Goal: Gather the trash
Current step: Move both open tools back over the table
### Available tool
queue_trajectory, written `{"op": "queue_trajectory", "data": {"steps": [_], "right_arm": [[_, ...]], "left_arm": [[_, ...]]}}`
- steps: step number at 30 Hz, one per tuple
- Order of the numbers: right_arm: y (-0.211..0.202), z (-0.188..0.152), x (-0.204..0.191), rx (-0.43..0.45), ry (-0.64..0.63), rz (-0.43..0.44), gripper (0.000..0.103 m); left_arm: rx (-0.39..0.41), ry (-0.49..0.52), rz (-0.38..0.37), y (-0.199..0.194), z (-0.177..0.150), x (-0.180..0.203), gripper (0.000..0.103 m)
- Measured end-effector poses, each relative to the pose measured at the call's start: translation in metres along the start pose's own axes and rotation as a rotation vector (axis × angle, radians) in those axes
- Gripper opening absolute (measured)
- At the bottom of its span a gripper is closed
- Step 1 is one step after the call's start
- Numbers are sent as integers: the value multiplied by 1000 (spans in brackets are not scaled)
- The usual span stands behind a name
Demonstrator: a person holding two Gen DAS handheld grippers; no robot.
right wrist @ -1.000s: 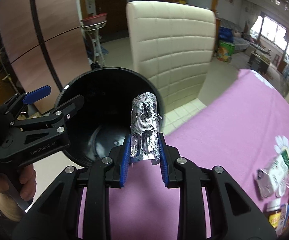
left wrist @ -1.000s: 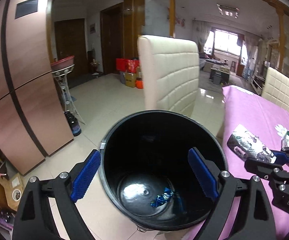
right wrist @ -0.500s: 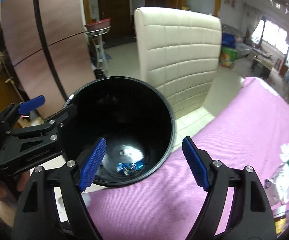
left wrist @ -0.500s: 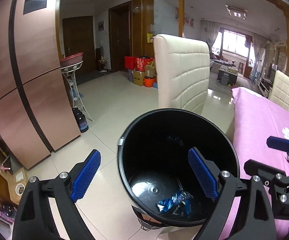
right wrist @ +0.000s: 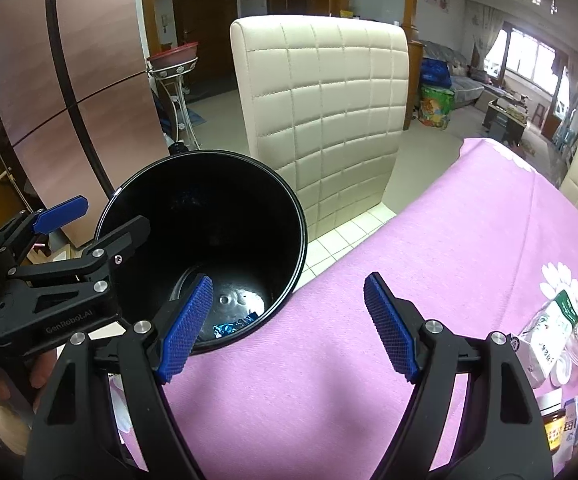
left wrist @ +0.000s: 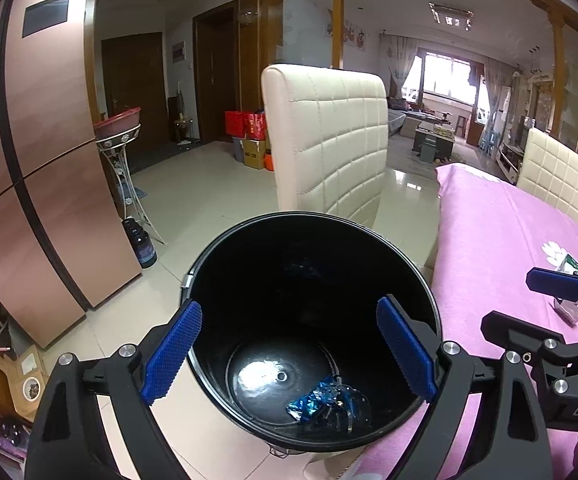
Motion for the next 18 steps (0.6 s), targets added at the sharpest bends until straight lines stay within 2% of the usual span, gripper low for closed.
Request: {"op": "queue_trajectory", "data": {"steps": [18], "right_arm": [[-6,-8,15,5,25,-28,77]], "left_arm": [[1,58,-37,-5,-3,20,87]]}}
Point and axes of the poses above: each gripper's, at about its wrist camera, not at the fingertips, and y roughly the way its jaws point, x to its right, z to its top, the point moved 2 cm from there along y, roughly the way its jaws point, and after that the axes turned 7 degrees about z, right-handed, at the moved point
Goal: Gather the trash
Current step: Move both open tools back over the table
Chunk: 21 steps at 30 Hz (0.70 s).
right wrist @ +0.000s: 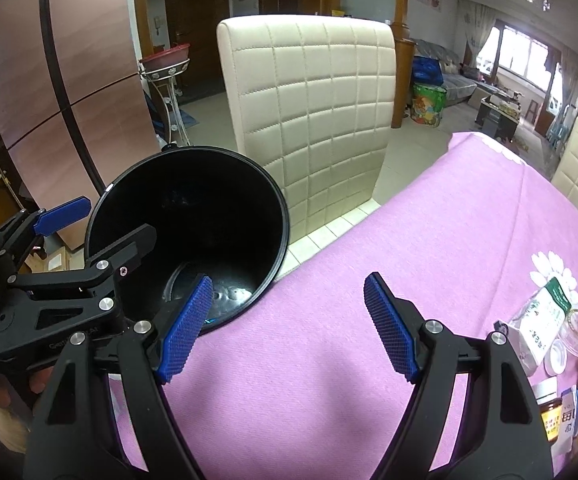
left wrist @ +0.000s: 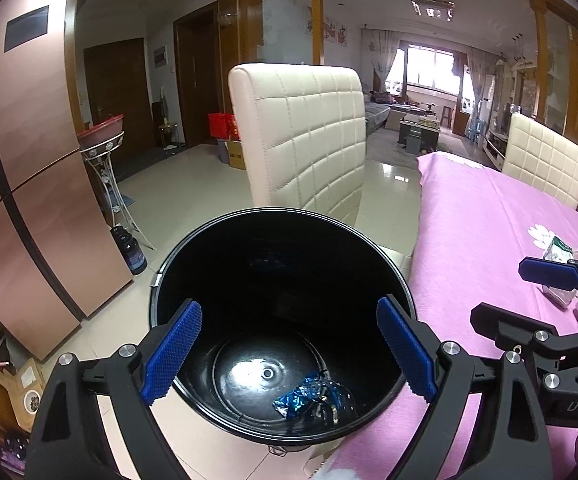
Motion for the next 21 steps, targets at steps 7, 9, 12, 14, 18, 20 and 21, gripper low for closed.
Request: {"op": "queue_trajectory", "data": {"steps": [7,9,12,14,18,20,21], "right_arm": [[-14,-11,23,14,57,-27,77],[-22,-18,31,24,63,-52,77],[-34,-26,45,33,87,-79,78],[-42,-32,56,34,112,-94,78],[-60,-48,77,31,153,-155,78],[-74,-59,92,36,189,-177,78],[-81,-65,100,41,207,-194,78]], "left_arm": [[-1,41,-61,-6,0,26,87],[0,60,-76,-8,-1,37,87],[-3,75,-107,-11,-2,53,87],[-9,87,-145,-13,-2,66,87],[-20,109,-198,-16,-2,91,87],[-32,116,-232,-17,-3,105,87],[-37,121,-249,-18,-5,113,87]]}}
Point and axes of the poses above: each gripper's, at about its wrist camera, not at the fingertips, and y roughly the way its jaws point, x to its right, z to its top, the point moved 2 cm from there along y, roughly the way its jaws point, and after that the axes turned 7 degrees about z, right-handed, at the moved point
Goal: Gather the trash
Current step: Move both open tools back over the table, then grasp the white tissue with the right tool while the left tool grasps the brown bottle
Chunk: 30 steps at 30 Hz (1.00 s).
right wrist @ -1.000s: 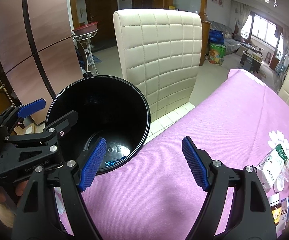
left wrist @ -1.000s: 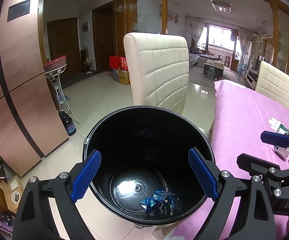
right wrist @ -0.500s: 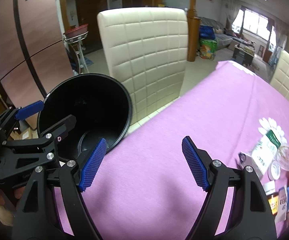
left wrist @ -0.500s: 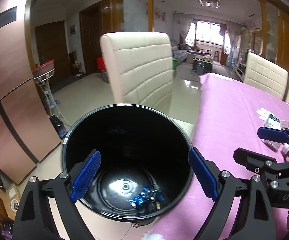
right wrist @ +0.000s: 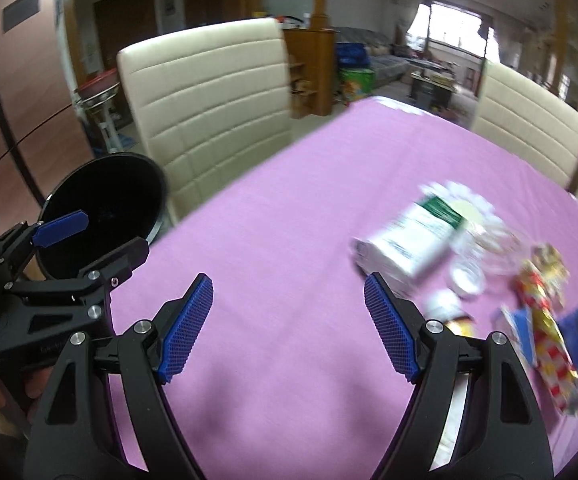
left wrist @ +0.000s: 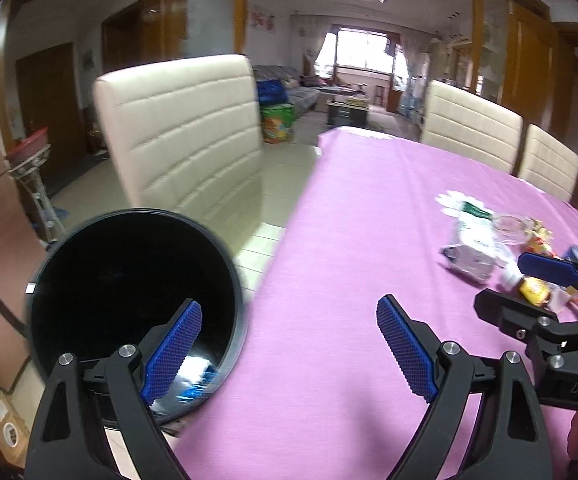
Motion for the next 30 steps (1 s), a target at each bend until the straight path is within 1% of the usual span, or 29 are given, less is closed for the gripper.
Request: {"op": "queue_trajectory", "data": {"steps": [3,9,12,16,19,22,24,25,27,28,29,30], "right_arm": [[-12,-12,25,0,43,-56,78],[-23,-39,67,-22,121,-125,78],[-27,-51,82,-31,154,-149,78],[-27,-64,95,-55,193,-162,78],[-22,-74,101,-81,206,-170,77],[-17,-80,106,-104,214,-172,69],[-13,-86,111,-119,225,-151,66],[-13,-87,111,-113,222,-151,65],[-14,-88,109,-107,204,-155,58],[-15,-88,107,-99,199,-146,42],[-17,-88,107,-93,202,-139,36],[-20,-87,107,-81,202,-155,32]], "left_arm": [[-2,24,-34,0,-1,24,87],[-8,98,-109,-2,-3,68,87],[-14,127,-138,-2,-4,85,87],[-20,159,-158,-1,-6,107,87],[-27,173,-175,1,-6,115,87],[-33,185,-194,1,-7,125,87],[-37,199,-208,1,-7,133,87],[-37,206,-212,0,-7,136,87],[-37,225,-221,0,-8,145,87],[-36,231,-225,0,-9,149,87],[-37,240,-232,0,-9,153,87],[-38,248,-239,-1,-9,158,87]]}}
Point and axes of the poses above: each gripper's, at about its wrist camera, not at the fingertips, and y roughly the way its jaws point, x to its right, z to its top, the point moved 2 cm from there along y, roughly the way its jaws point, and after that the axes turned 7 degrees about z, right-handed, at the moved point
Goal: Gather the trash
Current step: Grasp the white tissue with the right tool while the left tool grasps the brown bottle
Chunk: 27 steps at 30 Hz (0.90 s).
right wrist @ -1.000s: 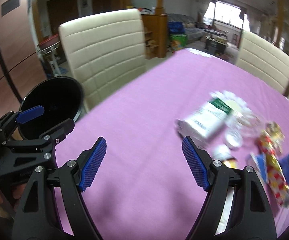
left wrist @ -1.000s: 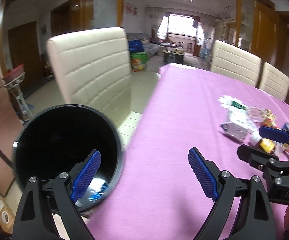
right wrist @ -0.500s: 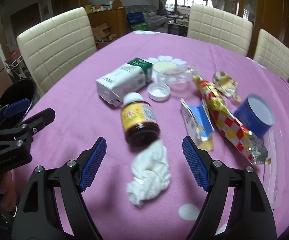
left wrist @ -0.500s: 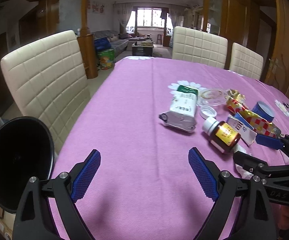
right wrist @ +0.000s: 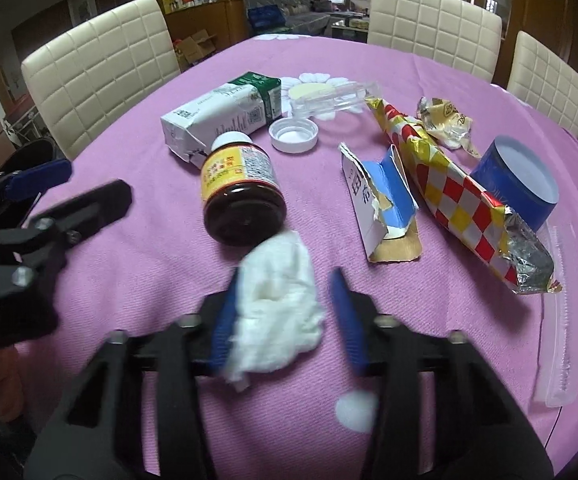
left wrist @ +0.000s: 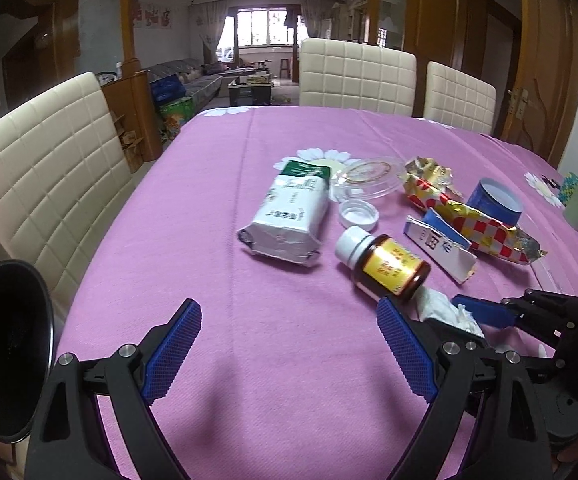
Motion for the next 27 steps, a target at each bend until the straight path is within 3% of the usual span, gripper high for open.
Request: {"op": "queue_trajectory", "data": {"steps": [2,7,14,21,24,25,26,27], "right_arm": [[-6,2,1,32,-18,-55,22],[-22,6,19,93,-15,-191,17],[-33,5,47,116,49,-201,14],[-30,4,45,115,43,-180,14],[-27,5,42,113,40,-171,14],[-27,5,42,112,41,-169,14],[-26,5,42,110,41,-167,14],[-25,5,41,110,41,-166,14]], "left_arm": [[0,16,-15,2,3,9,87],[11,50,-44,6,13,31,87],[-22,79,-19,29,25,52,87],[-124,58,-37,54,23,59,87],[-133,36,-47,58,18,55,87],[-127,29,-49,58,18,54,85],[-118,23,-54,56,18,52,76],[-117,22,-59,55,18,50,61]]}}
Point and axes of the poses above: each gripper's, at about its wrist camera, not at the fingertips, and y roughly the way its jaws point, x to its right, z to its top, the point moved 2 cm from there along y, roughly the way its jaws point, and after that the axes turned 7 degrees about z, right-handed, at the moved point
